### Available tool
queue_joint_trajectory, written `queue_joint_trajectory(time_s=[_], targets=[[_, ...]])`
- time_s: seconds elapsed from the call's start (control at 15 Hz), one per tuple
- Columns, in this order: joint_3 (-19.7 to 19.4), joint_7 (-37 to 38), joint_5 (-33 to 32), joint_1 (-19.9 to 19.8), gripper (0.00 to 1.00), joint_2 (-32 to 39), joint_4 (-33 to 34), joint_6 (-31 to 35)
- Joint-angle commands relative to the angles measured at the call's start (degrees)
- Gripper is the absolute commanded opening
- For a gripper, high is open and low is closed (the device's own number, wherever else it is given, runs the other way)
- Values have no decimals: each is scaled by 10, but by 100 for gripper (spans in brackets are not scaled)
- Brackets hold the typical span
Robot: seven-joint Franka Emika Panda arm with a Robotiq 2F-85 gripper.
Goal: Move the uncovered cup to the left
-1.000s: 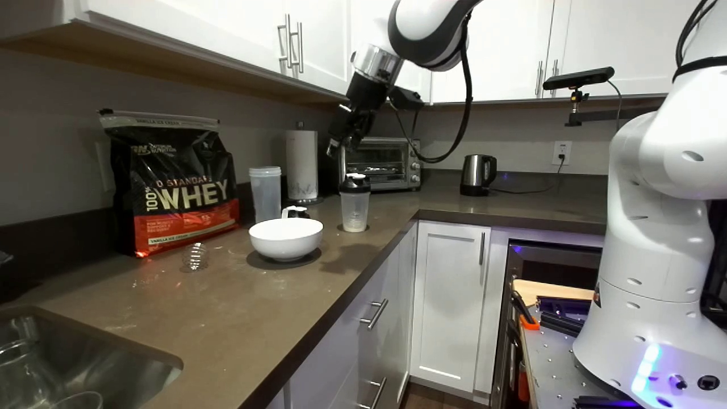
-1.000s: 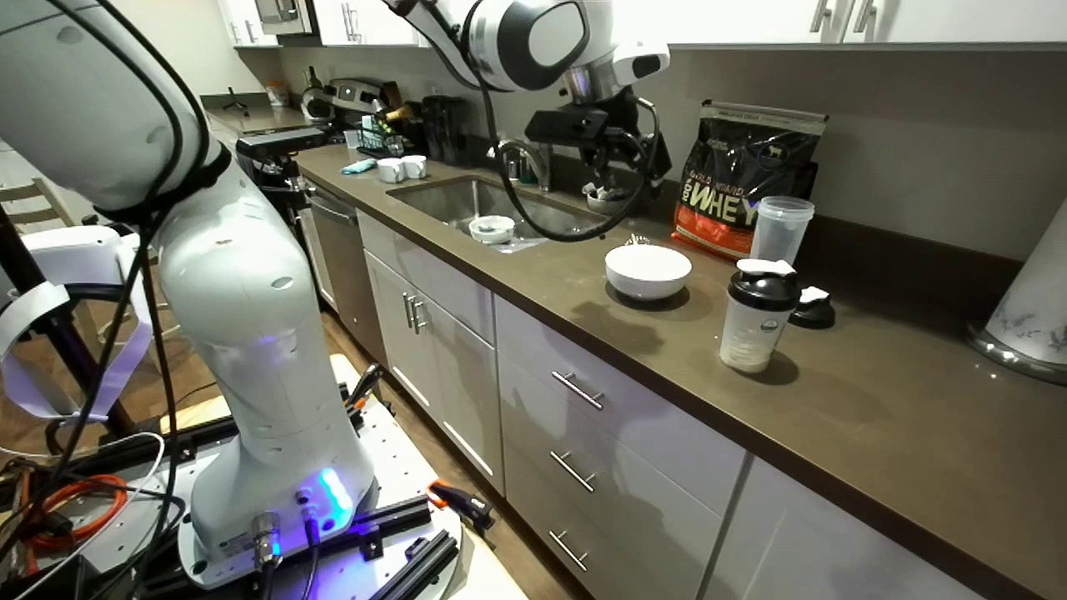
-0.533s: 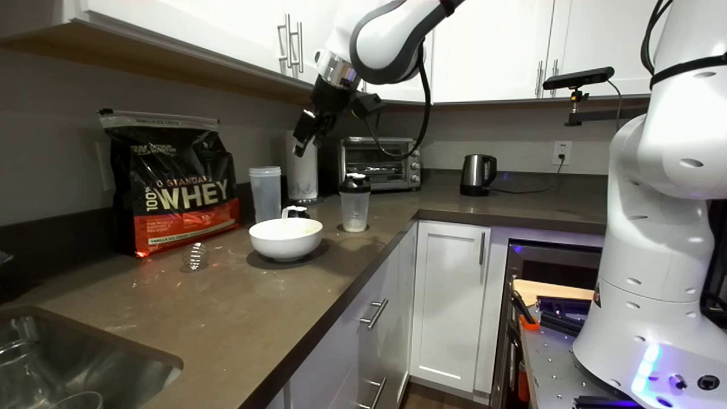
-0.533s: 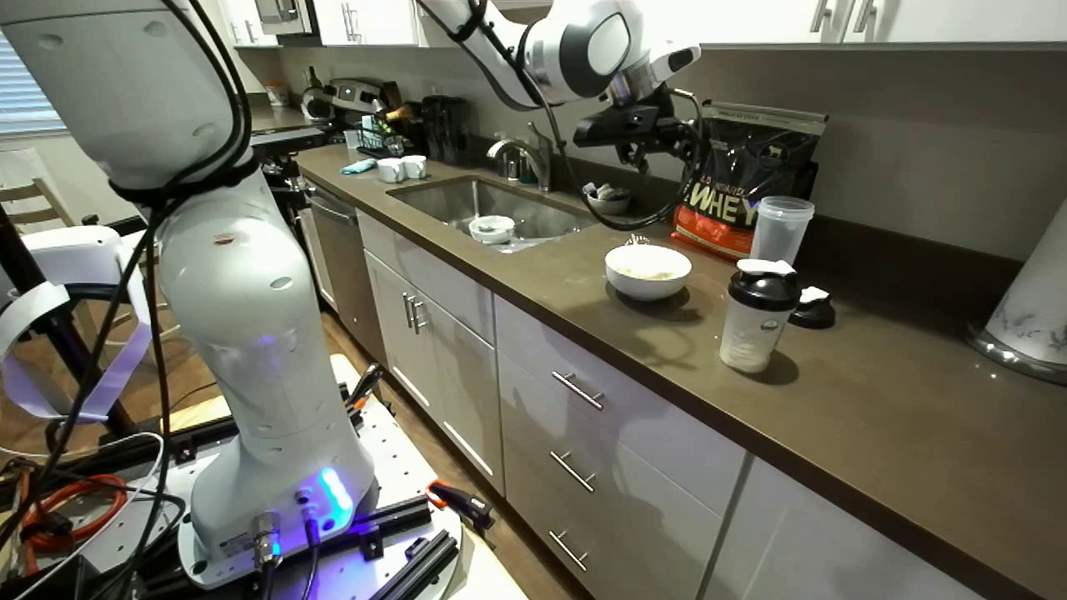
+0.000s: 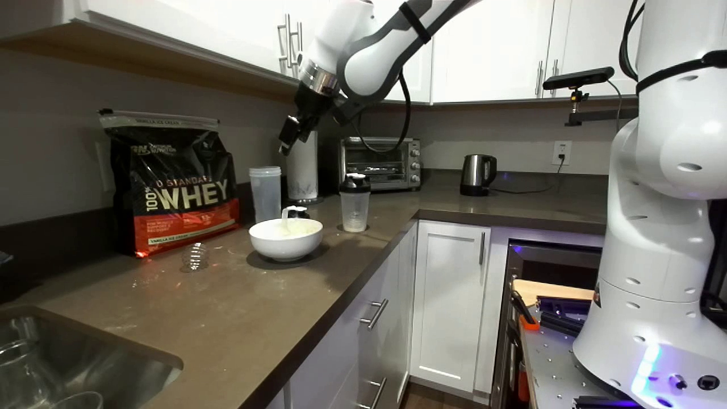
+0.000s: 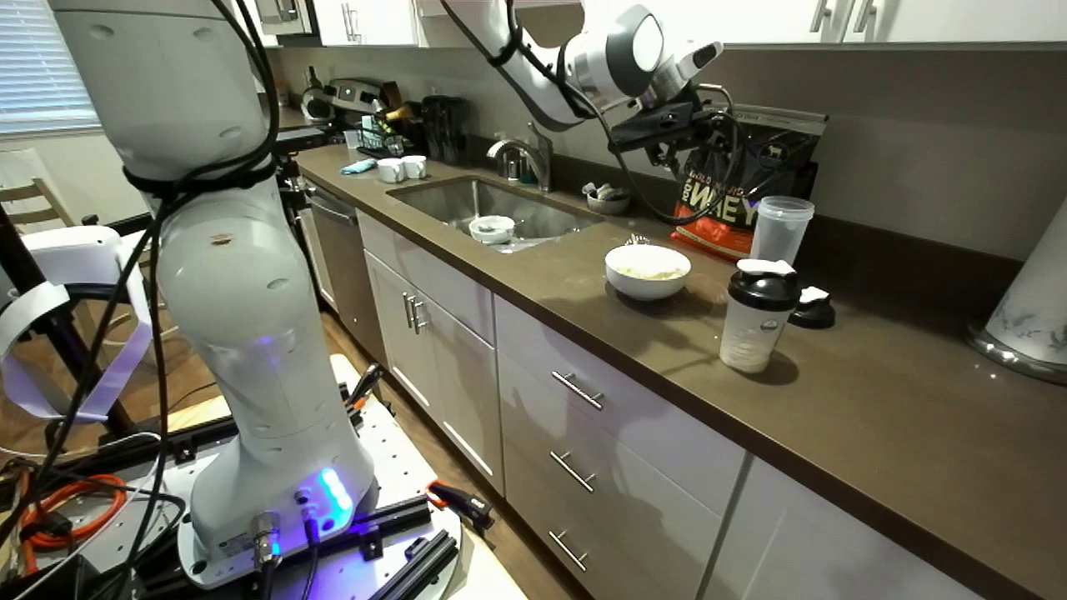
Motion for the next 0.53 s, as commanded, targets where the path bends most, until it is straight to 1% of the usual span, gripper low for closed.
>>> queue_joint_trajectory(time_s=[0.0, 0.47], targets=[[-6, 37, -46, 0, 100, 43, 45, 16], [3, 4, -17, 3, 100, 113, 110, 24]])
